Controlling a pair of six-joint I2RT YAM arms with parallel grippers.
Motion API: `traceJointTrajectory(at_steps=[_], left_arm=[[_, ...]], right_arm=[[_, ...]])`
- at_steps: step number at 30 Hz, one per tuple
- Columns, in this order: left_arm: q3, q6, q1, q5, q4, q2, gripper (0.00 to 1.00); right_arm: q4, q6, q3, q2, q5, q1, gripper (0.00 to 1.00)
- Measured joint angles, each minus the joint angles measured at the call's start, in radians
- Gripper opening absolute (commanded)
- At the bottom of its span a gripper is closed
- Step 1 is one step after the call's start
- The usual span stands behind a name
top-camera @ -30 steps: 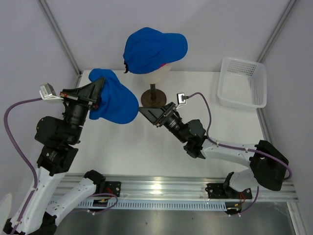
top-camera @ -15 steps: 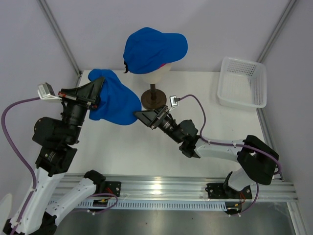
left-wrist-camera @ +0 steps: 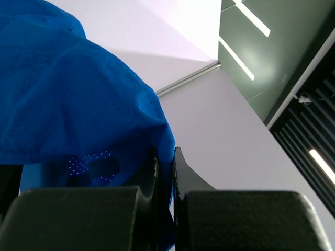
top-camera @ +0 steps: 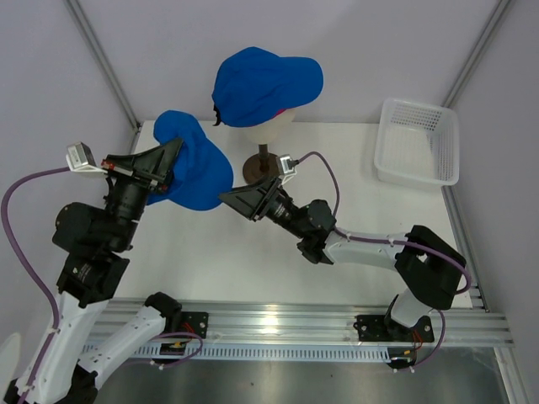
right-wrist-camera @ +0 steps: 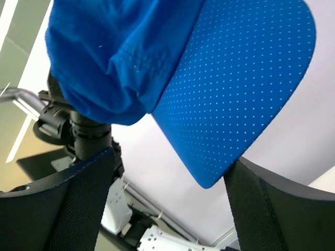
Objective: Stack the hats
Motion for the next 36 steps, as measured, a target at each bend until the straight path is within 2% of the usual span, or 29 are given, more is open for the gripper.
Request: traceJointTrajectory(at_steps=[4,5,7,9,14,15,18,19,20,21,22,25,29,33,36], left_arm=[[0.018,0.028,0.0,-0.003,-0.043,-0.008,0.01],[0.026,0.037,0.0,-0.004,-0.053,-0.009,0.01],[0.04,0.05,0.0,-0.006,-0.064,-0.012,0.01],[0.046,0.056,0.0,-0.006,-0.069,-0.016,0.01],[0.047,0.079,0.0,-0.008,-0.078,-0.023,0.01],[0.047,0.086,0.0,-0.01,-0.083,-0.023,0.02],[0.054,0.119,0.0,-0.022,-0.115,-0.022,0.18],[0.066,0.142,0.0,-0.028,-0.137,-0.022,0.37],[0.091,0.174,0.0,-0.042,-0.173,-0.02,0.48],[0.121,0.212,0.0,-0.061,-0.206,-0.02,0.65],[0.154,0.255,0.0,-0.09,-0.238,-0.021,0.85],[0.259,0.378,0.0,-0.221,-0.329,-0.04,0.99],[0.318,0.57,0.0,-0.475,-0.368,-0.14,1.0],[0.332,0.732,0.0,-0.645,-0.399,-0.181,0.99],[0.327,0.785,0.0,-0.696,-0.459,-0.133,0.99]], right_arm=[[0.014,0.011,0.008,0.003,-0.04,0.0,0.7],[0.016,0.015,0.008,0.003,-0.045,0.0,0.63],[0.017,0.019,0.008,0.003,-0.047,0.0,0.57],[0.015,0.018,0.008,0.003,-0.045,0.0,0.46],[-0.042,0.006,0.009,-0.024,-0.031,-0.002,0.0],[-0.066,-0.001,0.016,-0.037,-0.031,-0.003,0.0],[-0.181,-0.036,0.061,-0.088,-0.037,-0.01,0.0],[-0.222,-0.052,0.076,-0.104,-0.039,-0.013,0.0],[-0.293,-0.078,0.095,-0.13,-0.04,-0.019,0.0],[-0.364,-0.111,0.116,-0.157,-0.043,-0.027,0.0],[-0.452,-0.148,0.148,-0.182,-0.045,-0.038,0.0],[-0.793,-0.28,0.342,-0.218,-0.063,-0.09,0.0],[-1.315,-0.451,0.703,-0.216,-0.077,-0.208,0.0],[-1.665,-0.539,0.822,-0.241,-0.158,-0.319,0.0],[-1.876,-0.6,0.939,-0.185,-0.2,-0.259,0.0]])
